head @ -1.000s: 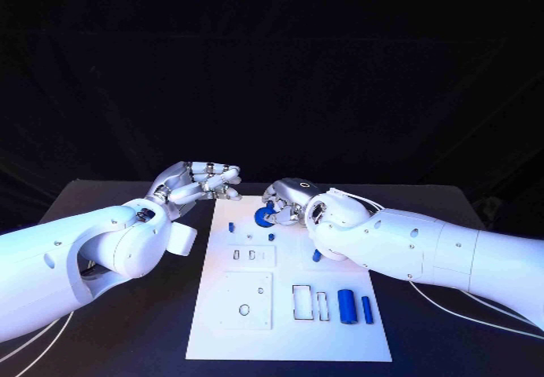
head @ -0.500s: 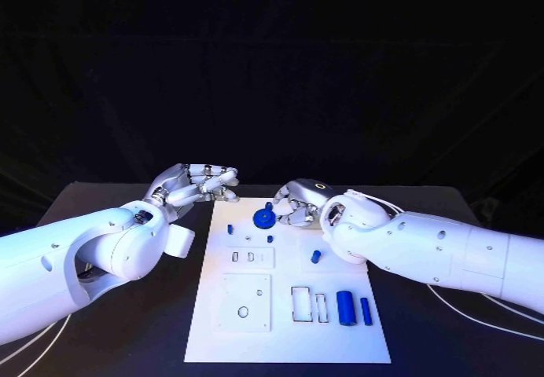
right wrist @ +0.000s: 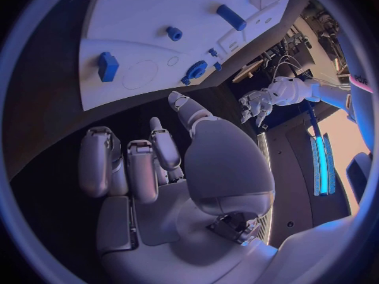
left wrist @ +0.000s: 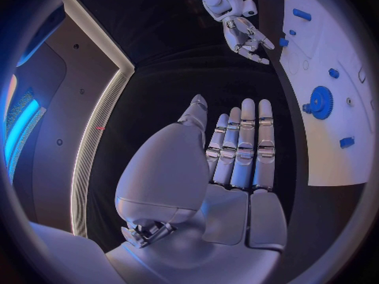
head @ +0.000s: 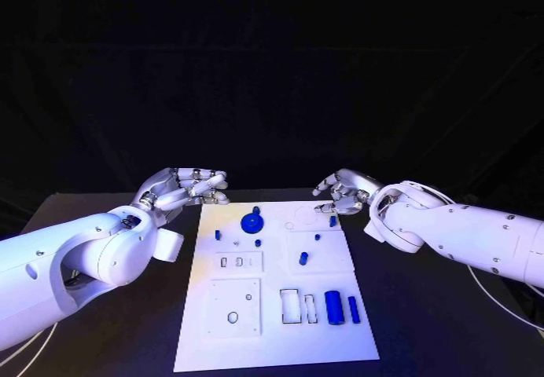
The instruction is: Assemble the parts on the task board
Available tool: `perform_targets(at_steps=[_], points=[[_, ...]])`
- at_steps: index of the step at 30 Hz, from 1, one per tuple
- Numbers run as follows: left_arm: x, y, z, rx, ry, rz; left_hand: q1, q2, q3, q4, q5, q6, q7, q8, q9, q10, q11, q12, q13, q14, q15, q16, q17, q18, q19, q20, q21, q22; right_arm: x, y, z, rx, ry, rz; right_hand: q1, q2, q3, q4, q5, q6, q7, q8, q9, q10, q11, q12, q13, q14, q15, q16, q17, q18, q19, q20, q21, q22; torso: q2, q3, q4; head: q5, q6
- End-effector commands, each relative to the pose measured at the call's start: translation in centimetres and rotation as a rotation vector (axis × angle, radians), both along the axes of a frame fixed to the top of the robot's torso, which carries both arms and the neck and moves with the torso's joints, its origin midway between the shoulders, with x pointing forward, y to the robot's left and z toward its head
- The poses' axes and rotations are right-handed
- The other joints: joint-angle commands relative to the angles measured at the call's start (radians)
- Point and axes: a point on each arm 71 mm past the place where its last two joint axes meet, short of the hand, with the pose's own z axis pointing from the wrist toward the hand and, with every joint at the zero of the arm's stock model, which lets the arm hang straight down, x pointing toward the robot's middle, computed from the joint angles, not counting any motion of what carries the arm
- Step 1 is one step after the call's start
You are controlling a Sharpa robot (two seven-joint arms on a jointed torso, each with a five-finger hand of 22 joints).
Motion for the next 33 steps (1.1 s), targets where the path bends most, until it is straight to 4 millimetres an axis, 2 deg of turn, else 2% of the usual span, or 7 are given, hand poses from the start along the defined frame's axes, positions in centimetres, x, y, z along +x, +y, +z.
perform_targets(at_steps=[1,7,13,20,27,31,33], points=[[-0.1,-0.2,0.1,-0.012,-0.004,-0.037,0.005,0.007,-0.007,0.001,0.001,0.002,-0.001,-0.006,-0.001,-0.002,0.004,-0.005,0.001,-0.001,0.000,-0.003,-0.001,0.013,-0.001,0.001,-0.004,-0.001,-0.4,-1.0,-0.4,0.063,0.068,0.079,0.012,-0.001,-0.006,-0.005,0.000,-0.007,0.000,-0.008,-0.002,-0.005,-0.002,-0.005,0.000,0.075,0.004,0.009,0.136,0.013,-0.008,-0.002,-0.003,0.000,-0.005,0.0019,0.0015,-0.022,-0.009],[0.1,0.1,0.0,-0.008,-0.004,-0.027,0.008,0.008,-0.010,0.000,0.001,0.002,0.001,-0.009,-0.002,-0.001,0.004,-0.008,0.001,0.015,-0.002,-0.002,0.002,0.014,0.009,-0.001,0.000,-0.001,-0.6,-3.3,-1.6,0.022,0.074,0.052,0.015,-0.002,-0.009,-0.006,0.003,-0.009,0.001,-0.011,-0.003,-0.006,-0.001,-0.005,0.001,0.076,0.004,0.012,0.142,0.013,-0.007,-0.002,-0.004,0.001,-0.006,0.0034,-0.0017,-0.021,-0.010],[0.2,0.5,-0.1,-0.003,-0.002,-0.017,0.013,0.010,-0.009,-0.003,0.001,0.002,0.004,-0.011,-0.002,-0.001,0.005,-0.010,0.001,0.019,-0.002,-0.002,0.003,0.014,0.013,-0.002,0.001,-0.001,-0.6,-4.2,-3.3,0.002,0.096,0.018,0.012,-0.001,-0.016,-0.003,0.008,-0.014,0.006,-0.015,-0.005,-0.006,0.003,-0.004,0.002,0.077,0.007,0.014,0.145,0.013,-0.008,-0.001,-0.006,0.000,-0.007,0.0045,-0.0058,-0.017,-0.011],[0.3,0.6,-0.2,-0.001,-0.001,-0.013,0.015,0.011,-0.009,-0.003,0.001,0.002,0.004,-0.011,-0.002,-0.001,0.006,-0.010,0.001,0.020,-0.002,-0.002,0.004,0.014,0.014,-0.003,0.001,-0.001,-0.5,-4.3,-4.4,-0.014,0.099,-0.002,0.011,0.000,-0.021,-0.001,0.015,-0.015,0.008,-0.016,-0.006,-0.003,0.005,0.000,0.007,0.078,0.009,0.017,0.152,0.012,-0.004,0.000,-0.002,0.006,-0.005,0.0049,-0.0038,-0.017,-0.010],[0.2,0.8,-0.2,0.000,0.002,-0.013,0.016,0.012,-0.009,-0.004,0.001,0.002,0.004,-0.011,-0.002,-0.001,0.006,-0.010,0.001,0.021,-0.002,-0.002,0.004,0.014,0.014,-0.003,0.001,-0.001,-0.2,-4.2,-4.7,-0.021,0.094,-0.021,0.010,0.005,-0.025,0.002,0.023,-0.012,0.009,-0.016,-0.006,0.007,0.006,0.011,0.019,0.081,0.010,0.024,0.164,0.009,0.005,0.002,0.008,0.020,-0.005,0.0048,-0.0055,-0.009,-0.014],[0.2,0.8,-0.2,0.001,0.003,-0.012,0.016,0.012,-0.009,-0.004,0.001,0.002,0.004,-0.011,-0.002,-0.001,0.006,-0.010,0.001,0.021,-0.002,-0.002,0.004,0.014,0.014,-0.003,0.001,-0.001,-0.1,-4.2,-4.7,-0.024,0.094,-0.029,0.011,0.010,-0.027,0.003,0.027,-0.005,0.009,-0.013,-0.005,0.012,0.006,0.016,0.025,0.083,0.010,0.026,0.169,0.007,0.010,0.002,0.012,0.026,-0.005,0.0040,-0.0051,-0.009,-0.016],[0.2,0.8,-0.2,0.001,0.003,-0.013,0.016,0.012,-0.009,-0.004,0.001,0.002,0.004,-0.011,-0.002,-0.001,0.006,-0.010,0.001,0.021,-0.002,-0.002,0.004,0.014,0.014,-0.003,0.001,-0.001,-0.1,-4.2,-4.8,-0.027,0.094,-0.030,0.010,0.015,-0.029,0.006,0.028,0.009,0.007,-0.006,-0.003,0.022,0.004,0.027,0.037,0.083,0.010,0.028,0.172,0.007,0.012,0.003,0.014,0.029,-0.004,0.0041,-0.0057,-0.012,-0.013]])
